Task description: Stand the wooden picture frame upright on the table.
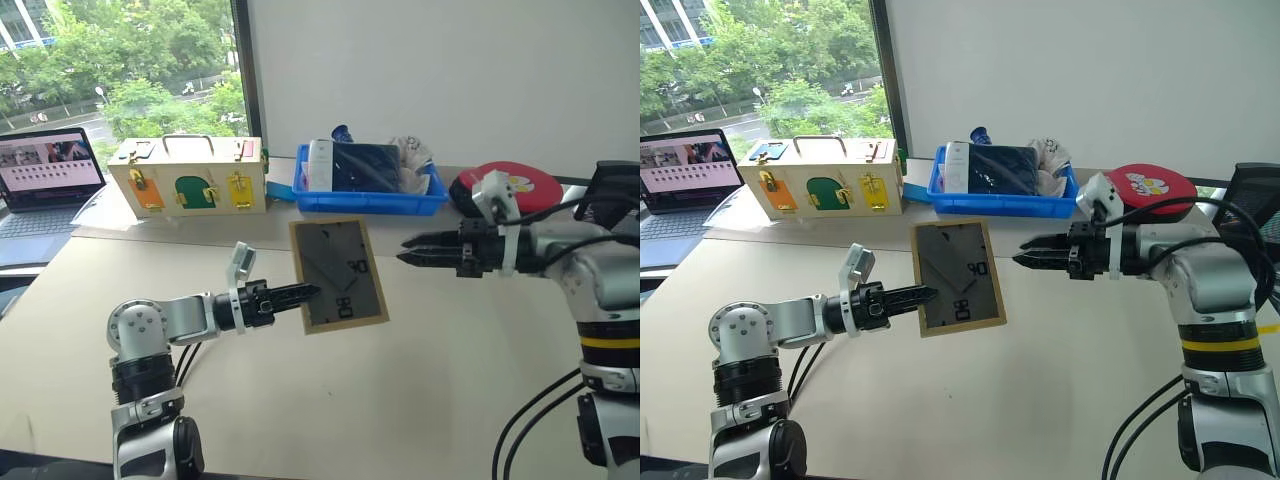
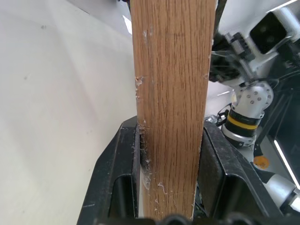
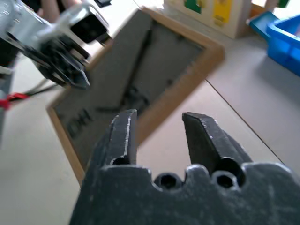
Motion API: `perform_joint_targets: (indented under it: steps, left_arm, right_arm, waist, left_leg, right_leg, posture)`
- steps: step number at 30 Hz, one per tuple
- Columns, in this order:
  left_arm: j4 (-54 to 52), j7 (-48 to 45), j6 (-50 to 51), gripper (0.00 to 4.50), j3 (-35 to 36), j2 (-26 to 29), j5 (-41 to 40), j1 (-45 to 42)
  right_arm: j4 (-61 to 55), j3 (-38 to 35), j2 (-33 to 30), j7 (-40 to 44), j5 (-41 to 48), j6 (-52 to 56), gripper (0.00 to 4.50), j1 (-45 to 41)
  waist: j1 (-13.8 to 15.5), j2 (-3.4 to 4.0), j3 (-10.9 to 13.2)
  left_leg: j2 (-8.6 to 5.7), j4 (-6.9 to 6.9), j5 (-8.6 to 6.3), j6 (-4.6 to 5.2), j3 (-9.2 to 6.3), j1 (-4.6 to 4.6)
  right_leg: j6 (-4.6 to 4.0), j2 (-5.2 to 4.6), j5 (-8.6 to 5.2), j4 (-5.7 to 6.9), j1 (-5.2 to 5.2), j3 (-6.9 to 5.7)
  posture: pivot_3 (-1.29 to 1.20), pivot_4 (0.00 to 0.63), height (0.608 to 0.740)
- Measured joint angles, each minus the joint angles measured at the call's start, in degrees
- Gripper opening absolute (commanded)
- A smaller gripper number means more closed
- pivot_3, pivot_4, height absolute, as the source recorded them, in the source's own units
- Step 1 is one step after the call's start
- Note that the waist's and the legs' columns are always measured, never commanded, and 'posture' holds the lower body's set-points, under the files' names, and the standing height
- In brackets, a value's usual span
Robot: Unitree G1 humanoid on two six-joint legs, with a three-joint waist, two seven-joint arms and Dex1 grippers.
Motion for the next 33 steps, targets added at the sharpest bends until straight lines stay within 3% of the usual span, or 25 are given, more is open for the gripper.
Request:
perform_joint_targets:
  steps: [2, 12, 19, 27, 33]
  left_arm:
    - [-0.2, -0.2, -0.1, 1.14, -2.0, 0.3, 0.1, 0.0]
    - [-0.6, -4.6, -6.0, 1.14, -9.7, 3.3, 4.3, 0.6]
    - [0.0, -8.6, -10.0, 1.14, -14.5, 4.4, 7.6, 1.7]
    - [2.0, -11.6, -12.3, 1.14, -16.0, 5.1, 10.1, 1.5]
    - [2.3, -12.5, -12.4, 1.14, -16.3, 5.2, 11.3, 1.4]
  right_arm:
    - [-1.8, 2.0, 1.3, -1.1, 0.2, 0.1, 3.86, 0.5]
    - [0.6, 8.4, 4.3, -5.6, -3.9, -3.6, 3.86, 1.8]
    - [-2.8, 12.7, 4.5, -3.7, -3.5, -4.0, 3.86, 3.6]
    - [-4.5, 10.5, 5.0, -3.9, 0.9, -3.6, 3.86, 3.7]
    - [2.3, 10.0, 3.4, -6.3, -3.6, -6.8, 3.86, 2.4]
  waist:
    - [0.0, -0.01, 0.0]
    - [0.2, 0.00, 0.0]
    - [0.1, 0.00, 0.0]
    - [0.2, 0.00, 0.0]
    - [0.2, 0.00, 0.0]
  left_leg:
    - [-0.01, 0.05, 0.00, 0.00, 0.00, 0.00]
    - [-0.03, 0.03, 0.01, -0.01, 0.00, -0.13]
    - [-0.03, 0.04, 0.01, -0.01, 0.00, -0.16]
    - [-0.03, 0.05, 0.01, 0.00, 0.00, -0.17]
    - [-0.03, 0.06, 0.01, 0.00, 0.00, -0.18]
  right_leg:
    - [0.01, 0.00, 0.00, 0.00, 0.01, 0.00]
    - [0.01, -0.01, 0.00, 0.04, -0.18, 0.02]
    - [0.01, -0.01, 0.00, 0.05, -0.20, 0.02]
    - [0.01, -0.01, 0.00, 0.06, -0.21, 0.01]
    - [0.01, -0.01, 0.00, 0.06, -0.23, 0.02]
  posture:
    - [0.00, 0.150, 0.740]
    - [0.00, 0.150, 0.740]
    - [0.00, 0.150, 0.740]
    - [0.00, 0.150, 0.740]
    - [0.00, 0.150, 0.740]
